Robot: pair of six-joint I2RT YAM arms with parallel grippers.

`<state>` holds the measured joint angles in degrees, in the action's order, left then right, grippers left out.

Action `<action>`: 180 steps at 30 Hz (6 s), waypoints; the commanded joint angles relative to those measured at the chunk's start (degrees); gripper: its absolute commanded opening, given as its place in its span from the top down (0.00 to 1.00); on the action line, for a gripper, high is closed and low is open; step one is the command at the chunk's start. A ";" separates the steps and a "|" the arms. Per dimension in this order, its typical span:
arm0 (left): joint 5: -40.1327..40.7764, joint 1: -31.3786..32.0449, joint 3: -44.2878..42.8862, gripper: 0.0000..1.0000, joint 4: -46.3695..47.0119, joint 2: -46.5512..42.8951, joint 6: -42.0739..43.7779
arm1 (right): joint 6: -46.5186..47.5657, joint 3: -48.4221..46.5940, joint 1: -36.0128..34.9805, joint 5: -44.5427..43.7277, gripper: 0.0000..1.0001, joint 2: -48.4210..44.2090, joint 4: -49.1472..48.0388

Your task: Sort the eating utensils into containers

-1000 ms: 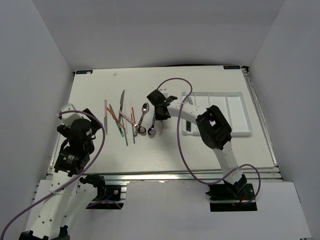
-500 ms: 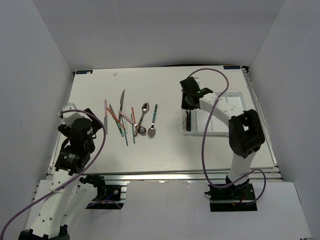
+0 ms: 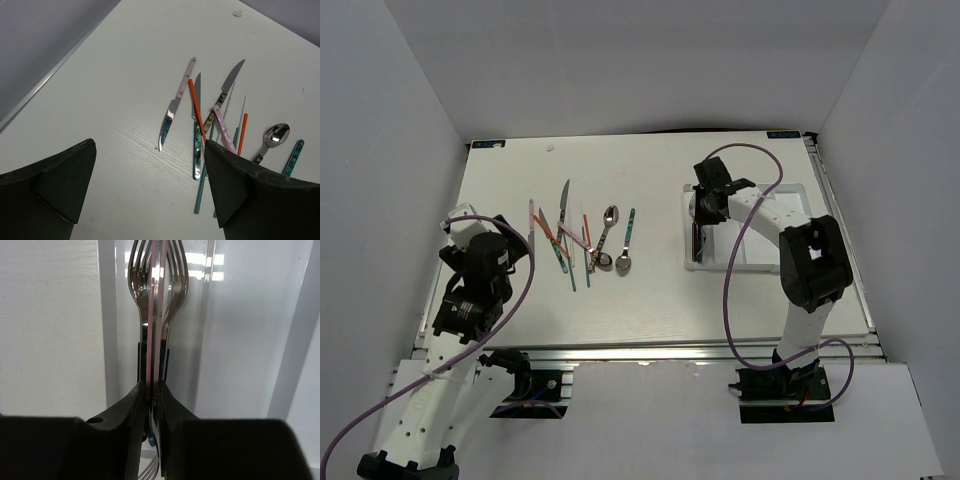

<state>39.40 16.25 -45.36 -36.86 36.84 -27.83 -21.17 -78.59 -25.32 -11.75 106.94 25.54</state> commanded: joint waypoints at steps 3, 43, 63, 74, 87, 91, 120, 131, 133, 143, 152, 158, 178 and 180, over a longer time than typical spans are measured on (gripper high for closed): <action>-0.64 0.18 0.01 0.02 0.56 0.51 0.59 | 0.78 0.37 0.10 0.76 0.71 0.46 -1.90; -0.55 0.27 0.19 0.02 0.83 -1.86 0.68 | -13.46 -34.44 -22.93 -13.30 0.55 26.74 10.76; 0.07 1.24 0.28 0.02 0.48 -3.18 0.33 | -7.67 -20.30 -19.16 -2.49 1.00 11.47 3.99; 0.15 1.77 0.28 0.02 0.48 -3.18 0.24 | 6.57 -6.32 -0.62 -1.62 1.00 -2.70 0.83; 0.15 1.77 0.28 0.02 0.48 -1.42 0.24 | 13.43 -6.49 9.06 2.17 1.00 2.75 2.06; 0.07 1.77 0.19 0.02 0.39 -0.80 0.24 | 13.26 -5.79 8.97 0.86 0.85 3.37 2.49; -27.80 5.72 -12.97 0.18 19.99 44.42 -2.76 | 3.15 18.81 2.73 24.93 0.12 -29.15 -9.27; -27.17 10.20 -24.77 0.40 14.27 63.88 4.10 | 3.41 24.18 2.12 24.32 0.15 -29.06 -10.16; -27.44 10.82 -25.21 0.42 14.71 65.19 4.37 | 3.42 24.80 2.21 24.67 0.14 -29.15 -10.42; -27.27 11.96 -25.65 0.49 13.48 71.53 5.69 | 3.94 26.55 1.94 25.28 0.14 -29.42 -11.30; -26.74 12.75 -23.89 0.74 14.01 71.00 5.77 | 3.33 26.73 1.94 25.20 0.14 -30.29 -11.74; -25.08 12.84 -26.00 0.84 12.17 70.04 6.92 | 2.10 27.87 1.94 25.72 0.14 -32.57 -12.27; -35.52 17.06 -14.14 1.00 21.92 44.55 -2.48 | -14.68 31.40 0.28 38.12 0.11 -30.92 -36.61; -37.28 17.41 -12.48 1.00 23.67 42.89 -3.01 | -16.44 29.29 -0.60 36.45 0.11 -29.60 -37.32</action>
<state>5.39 33.50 -59.88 -17.28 82.98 -28.86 -34.06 -45.19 -24.58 25.45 76.05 -6.72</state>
